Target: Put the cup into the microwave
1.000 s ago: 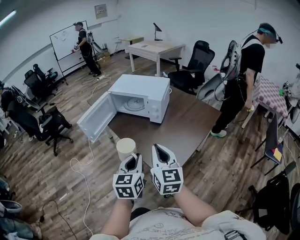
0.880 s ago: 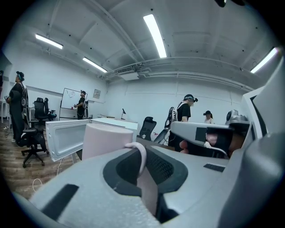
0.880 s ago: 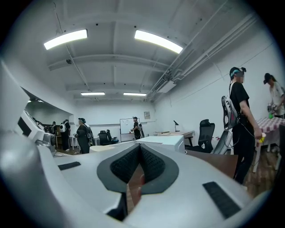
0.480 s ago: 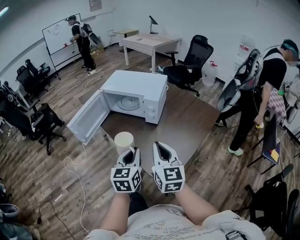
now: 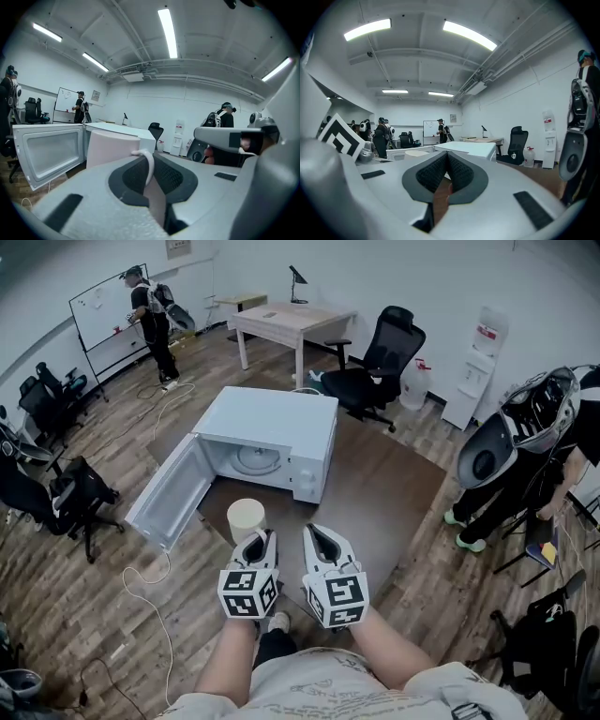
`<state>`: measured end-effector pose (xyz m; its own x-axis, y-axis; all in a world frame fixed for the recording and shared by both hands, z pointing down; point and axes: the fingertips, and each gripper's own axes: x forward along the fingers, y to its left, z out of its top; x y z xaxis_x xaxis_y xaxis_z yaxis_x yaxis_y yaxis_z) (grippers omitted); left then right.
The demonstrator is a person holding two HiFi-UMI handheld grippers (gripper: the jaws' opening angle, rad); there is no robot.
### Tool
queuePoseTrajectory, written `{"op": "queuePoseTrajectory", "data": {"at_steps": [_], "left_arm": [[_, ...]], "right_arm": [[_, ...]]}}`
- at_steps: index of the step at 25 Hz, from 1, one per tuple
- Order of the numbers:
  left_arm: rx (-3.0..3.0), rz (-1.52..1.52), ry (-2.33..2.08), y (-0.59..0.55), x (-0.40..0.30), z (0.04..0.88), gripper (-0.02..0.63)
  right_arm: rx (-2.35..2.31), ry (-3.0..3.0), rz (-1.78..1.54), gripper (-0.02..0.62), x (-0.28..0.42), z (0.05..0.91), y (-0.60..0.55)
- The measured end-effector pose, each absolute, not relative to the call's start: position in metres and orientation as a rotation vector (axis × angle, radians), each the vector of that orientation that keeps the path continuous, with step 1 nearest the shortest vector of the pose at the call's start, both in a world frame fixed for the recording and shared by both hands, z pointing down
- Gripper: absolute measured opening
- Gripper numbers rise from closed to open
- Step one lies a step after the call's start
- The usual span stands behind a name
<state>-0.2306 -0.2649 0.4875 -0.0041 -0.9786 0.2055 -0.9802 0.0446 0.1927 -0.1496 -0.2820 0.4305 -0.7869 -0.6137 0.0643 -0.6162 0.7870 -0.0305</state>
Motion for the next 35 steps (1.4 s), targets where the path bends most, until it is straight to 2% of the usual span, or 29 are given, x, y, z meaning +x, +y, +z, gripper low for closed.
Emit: {"op": "queuePoseTrajectory", "data": {"at_steps": [8,16,21,35], "left_arm": [[2.097,0.019,-1.922,-0.334,-0.283,0.514,0.035],[2.248,0.041,-1.783,-0.398,-0.316,0.555,0.034],[2.287,0.176,-1.747,-0.436,-0.338,0.592,0.034],[2.489,0.135,-1.512,-0.516,-0.365,0.624,0.032]], "right_arm": [[1.027,-2.82,0.02,0.012,-0.183,0.449,-0.32],[1.258,-2.697,0.098,0.012,-0.176,0.456,-0.371],[1.27,-2.669,0.113,0.012,-0.181,0.467,-0.384],[1.477,-2.492,0.077,0.012,-0.179,0.48,-0.425]]}}
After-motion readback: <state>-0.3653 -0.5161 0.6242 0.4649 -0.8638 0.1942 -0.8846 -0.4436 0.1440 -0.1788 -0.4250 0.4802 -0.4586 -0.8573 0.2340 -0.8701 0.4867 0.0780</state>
